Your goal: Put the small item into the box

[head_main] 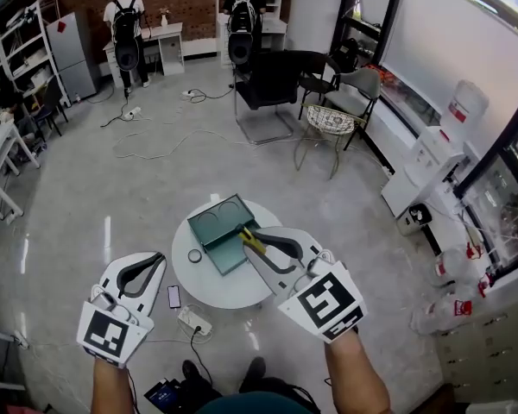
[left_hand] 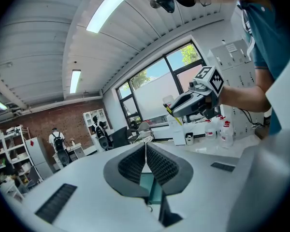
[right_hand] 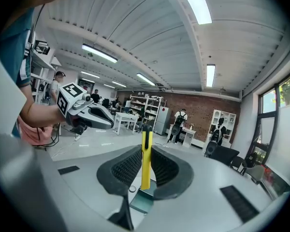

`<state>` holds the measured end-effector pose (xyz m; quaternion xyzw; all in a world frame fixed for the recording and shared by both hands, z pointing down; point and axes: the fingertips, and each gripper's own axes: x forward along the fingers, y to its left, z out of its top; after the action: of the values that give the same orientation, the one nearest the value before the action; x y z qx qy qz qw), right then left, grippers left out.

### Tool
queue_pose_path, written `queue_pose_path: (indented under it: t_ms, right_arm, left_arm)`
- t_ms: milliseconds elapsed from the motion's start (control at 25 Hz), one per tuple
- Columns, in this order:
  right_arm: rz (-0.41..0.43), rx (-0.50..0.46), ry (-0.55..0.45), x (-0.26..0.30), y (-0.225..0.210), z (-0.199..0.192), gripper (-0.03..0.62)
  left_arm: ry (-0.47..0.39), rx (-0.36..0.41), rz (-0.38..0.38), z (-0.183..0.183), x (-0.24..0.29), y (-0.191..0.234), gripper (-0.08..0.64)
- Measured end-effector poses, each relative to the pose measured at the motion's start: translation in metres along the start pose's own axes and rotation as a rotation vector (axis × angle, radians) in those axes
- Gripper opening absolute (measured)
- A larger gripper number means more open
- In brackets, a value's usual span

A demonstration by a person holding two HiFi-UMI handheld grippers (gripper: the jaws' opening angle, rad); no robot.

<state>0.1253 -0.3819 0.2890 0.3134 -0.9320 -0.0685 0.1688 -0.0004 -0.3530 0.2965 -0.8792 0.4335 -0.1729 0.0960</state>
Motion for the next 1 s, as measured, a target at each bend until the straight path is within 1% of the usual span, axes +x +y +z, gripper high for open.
queue_pose_path:
  t_ms: [200,400,520,760,1000]
  right_arm:
    - [-0.017,0.030,0.029,0.018,-0.012,-0.020,0.080]
    - [-0.053,0.069,0.064,0.043,-0.027,-0.045,0.080]
    - [-0.066,0.092,0.082,0.062,-0.035,-0.062,0.080]
    - [-0.074,0.138,0.135,0.117,-0.045,-0.104,0.080]
    - [-0.062,0.170,0.179,0.169,-0.049,-0.161,0.080]
  left_arm:
    - [0.012,-0.022,-0.046,-0.018,0.028,0.008,0.026]
    - [0.006,-0.015,-0.123,-0.039,0.059,0.019,0.026]
    - [0.008,-0.009,-0.156,-0.053,0.076,0.029,0.026]
    - [0.019,-0.030,-0.194,-0.096,0.105,0.059,0.026]
    - [0.049,-0.053,-0.215,-0.153,0.134,0.072,0.026]
